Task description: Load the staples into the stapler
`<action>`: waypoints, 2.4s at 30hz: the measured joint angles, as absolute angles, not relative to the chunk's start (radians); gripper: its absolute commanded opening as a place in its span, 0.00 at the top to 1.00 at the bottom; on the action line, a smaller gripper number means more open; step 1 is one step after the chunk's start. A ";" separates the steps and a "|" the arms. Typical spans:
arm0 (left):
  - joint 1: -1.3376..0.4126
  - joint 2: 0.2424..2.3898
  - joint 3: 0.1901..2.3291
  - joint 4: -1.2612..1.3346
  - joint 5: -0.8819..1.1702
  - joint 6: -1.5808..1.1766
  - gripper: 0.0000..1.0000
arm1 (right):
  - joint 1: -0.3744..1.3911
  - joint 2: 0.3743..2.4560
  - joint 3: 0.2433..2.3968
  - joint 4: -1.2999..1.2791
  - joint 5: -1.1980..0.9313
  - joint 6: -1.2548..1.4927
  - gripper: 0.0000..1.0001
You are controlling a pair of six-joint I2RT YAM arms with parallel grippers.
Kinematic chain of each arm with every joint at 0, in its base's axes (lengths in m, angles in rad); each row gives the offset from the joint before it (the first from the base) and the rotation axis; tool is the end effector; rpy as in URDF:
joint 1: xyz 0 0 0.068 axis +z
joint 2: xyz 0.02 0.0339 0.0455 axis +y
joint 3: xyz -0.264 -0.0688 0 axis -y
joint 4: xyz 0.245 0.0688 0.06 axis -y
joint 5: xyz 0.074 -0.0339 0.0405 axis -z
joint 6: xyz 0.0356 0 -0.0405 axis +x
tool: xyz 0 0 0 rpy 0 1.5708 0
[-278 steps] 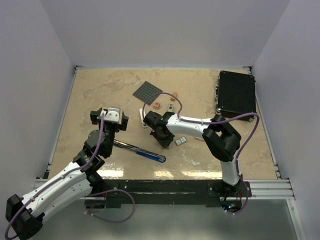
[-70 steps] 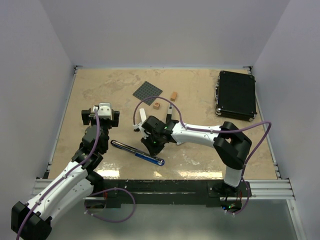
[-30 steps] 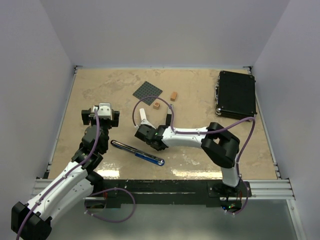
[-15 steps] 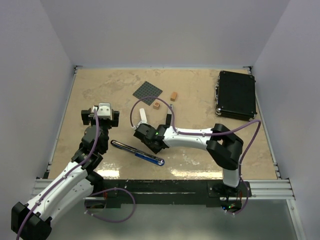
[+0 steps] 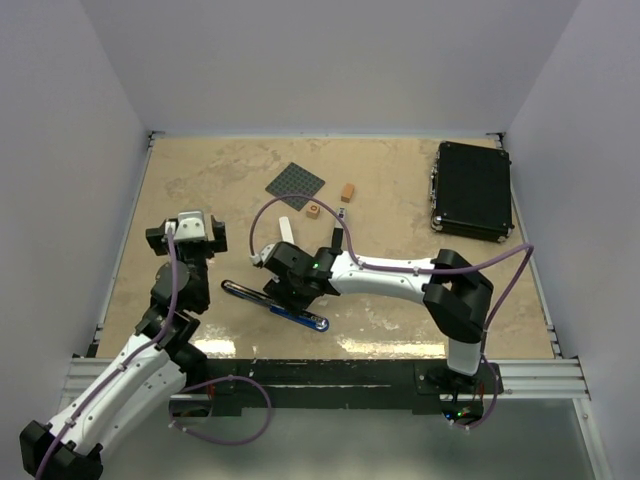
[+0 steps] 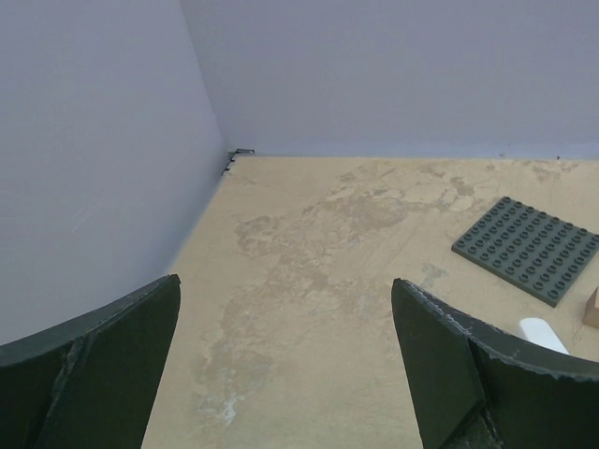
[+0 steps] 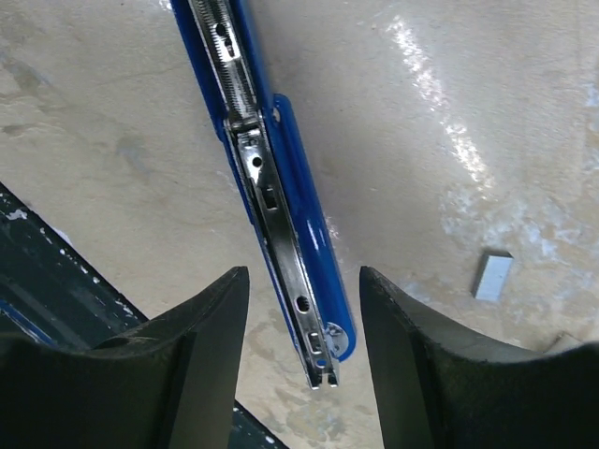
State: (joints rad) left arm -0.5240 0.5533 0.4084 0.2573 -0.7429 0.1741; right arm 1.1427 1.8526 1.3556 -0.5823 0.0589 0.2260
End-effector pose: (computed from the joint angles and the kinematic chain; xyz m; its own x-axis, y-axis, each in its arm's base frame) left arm 0.1385 -0.0522 0.2875 0.0587 0.1134 -0.9918 -0.2271 0.9690 0.0974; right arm 0.1634 0.3531 0.2064 -0.5576 -0.6831 -0.4716 -0.7918 0.6082 0.0552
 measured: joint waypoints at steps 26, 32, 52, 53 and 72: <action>-0.524 0.564 0.394 0.290 -0.762 0.157 0.01 | 1.140 2.034 1.485 -0.552 0.142 0.294 0.88; -0.524 0.564 0.394 0.291 -0.754 0.147 0.00 | 1.119 2.062 1.526 -0.549 0.166 0.300 0.68; -0.524 0.546 0.394 0.290 -0.724 0.118 0.01 | 0.944 1.844 1.507 -0.653 0.086 0.288 0.41; -0.524 0.546 0.394 0.290 -0.721 0.116 0.00 | 0.920 1.838 1.502 -0.658 0.087 0.283 0.41; -0.524 0.537 0.394 0.290 -0.702 0.113 0.01 | 0.905 1.963 1.430 -0.734 0.087 0.241 0.56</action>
State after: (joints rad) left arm -0.5240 0.5365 0.3943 0.2905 -0.7021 0.1135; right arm 0.9054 1.9629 1.4300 -0.7341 0.0868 0.2413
